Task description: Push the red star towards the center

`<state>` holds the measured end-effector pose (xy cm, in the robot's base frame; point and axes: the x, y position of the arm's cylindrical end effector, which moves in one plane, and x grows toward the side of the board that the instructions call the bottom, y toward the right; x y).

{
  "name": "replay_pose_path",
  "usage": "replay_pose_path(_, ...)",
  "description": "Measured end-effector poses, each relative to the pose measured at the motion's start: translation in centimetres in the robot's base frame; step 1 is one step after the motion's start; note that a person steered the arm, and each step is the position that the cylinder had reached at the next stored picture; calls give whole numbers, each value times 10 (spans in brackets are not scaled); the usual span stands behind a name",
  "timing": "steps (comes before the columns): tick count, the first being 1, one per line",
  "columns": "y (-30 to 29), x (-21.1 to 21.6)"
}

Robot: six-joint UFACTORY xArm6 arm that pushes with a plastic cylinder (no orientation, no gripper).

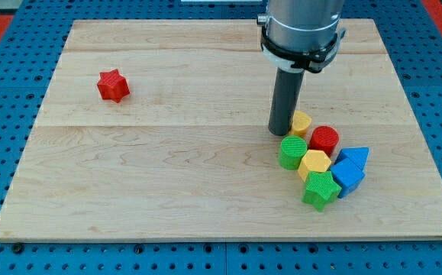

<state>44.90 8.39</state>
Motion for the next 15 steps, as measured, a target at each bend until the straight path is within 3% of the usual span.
replay_pose_path(2,10,-45)
replay_pose_path(4,38,-8)
replay_pose_path(5,38,-59)
replay_pose_path(6,-23,-119)
replay_pose_path(8,-220,-159)
replay_pose_path(9,-275,-141)
replay_pose_path(10,-274,-104)
replay_pose_path(11,-200,-35)
replay_pose_path(12,-140,6)
replay_pose_path(13,-187,-26)
replay_pose_path(14,-234,-19)
replay_pose_path(15,-211,35)
